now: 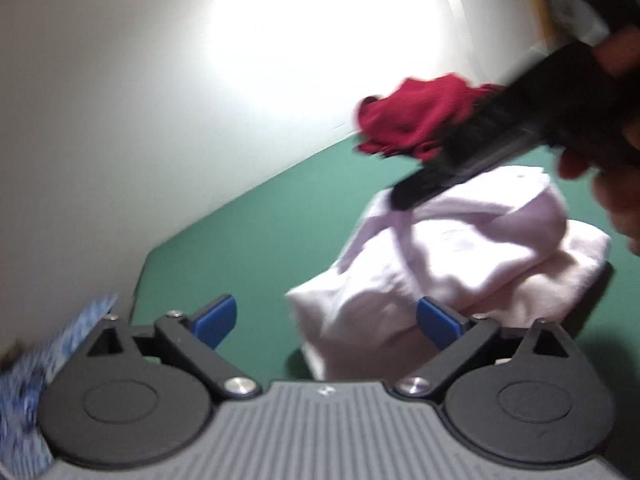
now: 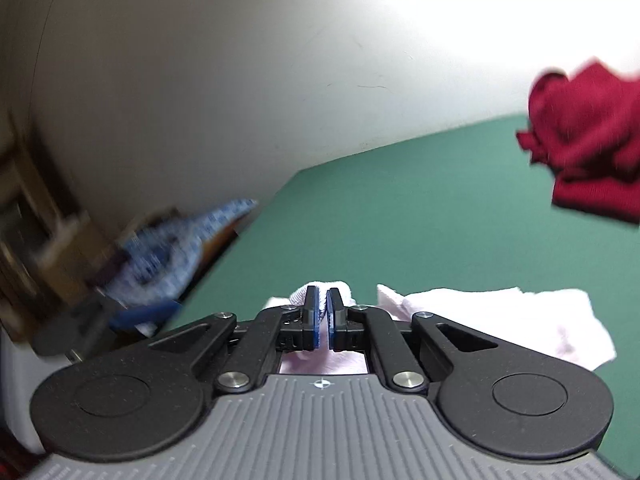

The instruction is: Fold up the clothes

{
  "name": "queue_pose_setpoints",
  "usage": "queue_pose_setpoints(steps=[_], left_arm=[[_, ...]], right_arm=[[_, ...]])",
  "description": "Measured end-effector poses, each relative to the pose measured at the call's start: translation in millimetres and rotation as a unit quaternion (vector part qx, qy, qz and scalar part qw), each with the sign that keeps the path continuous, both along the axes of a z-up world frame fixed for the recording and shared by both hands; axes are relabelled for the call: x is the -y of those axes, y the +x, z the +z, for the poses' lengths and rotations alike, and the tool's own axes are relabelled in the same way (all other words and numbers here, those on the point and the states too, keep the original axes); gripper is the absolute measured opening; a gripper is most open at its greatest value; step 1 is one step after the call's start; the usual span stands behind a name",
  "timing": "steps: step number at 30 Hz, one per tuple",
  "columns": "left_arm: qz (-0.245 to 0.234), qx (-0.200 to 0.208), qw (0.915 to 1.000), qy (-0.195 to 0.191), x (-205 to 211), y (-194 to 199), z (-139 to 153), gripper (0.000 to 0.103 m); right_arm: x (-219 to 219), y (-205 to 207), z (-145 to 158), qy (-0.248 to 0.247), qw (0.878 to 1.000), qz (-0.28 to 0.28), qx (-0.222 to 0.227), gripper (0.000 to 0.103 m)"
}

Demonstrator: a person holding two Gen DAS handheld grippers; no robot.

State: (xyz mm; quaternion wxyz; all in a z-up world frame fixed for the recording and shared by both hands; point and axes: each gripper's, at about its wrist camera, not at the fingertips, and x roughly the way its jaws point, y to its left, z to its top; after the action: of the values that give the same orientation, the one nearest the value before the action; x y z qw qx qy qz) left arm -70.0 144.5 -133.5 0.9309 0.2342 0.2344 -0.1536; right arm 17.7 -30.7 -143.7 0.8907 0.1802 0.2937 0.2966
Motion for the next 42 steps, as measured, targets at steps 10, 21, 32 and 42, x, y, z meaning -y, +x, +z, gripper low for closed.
queue_pose_setpoints(steps=[10, 21, 32, 42], left_arm=[[-0.039, -0.094, 0.9938, -0.046, -8, 31, -14, 0.025], [-0.026, -0.087, 0.9955, -0.027, 2, -15, -14, 0.021], [-0.033, -0.084, 0.9940, -0.063, -19, -14, 5, 0.005], [-0.056, -0.069, 0.9947, -0.051, -13, -15, 13, 0.016]], right_arm=[[19, 22, 11, 0.202, 0.975, -0.039, -0.084, 0.003], [-51, 18, 46, -0.040, 0.996, 0.074, -0.002, 0.049], [-75, 58, 12, -0.119, 0.991, 0.028, -0.052, 0.008], [19, 22, -26, 0.152, 0.956, -0.138, -0.208, 0.007]])
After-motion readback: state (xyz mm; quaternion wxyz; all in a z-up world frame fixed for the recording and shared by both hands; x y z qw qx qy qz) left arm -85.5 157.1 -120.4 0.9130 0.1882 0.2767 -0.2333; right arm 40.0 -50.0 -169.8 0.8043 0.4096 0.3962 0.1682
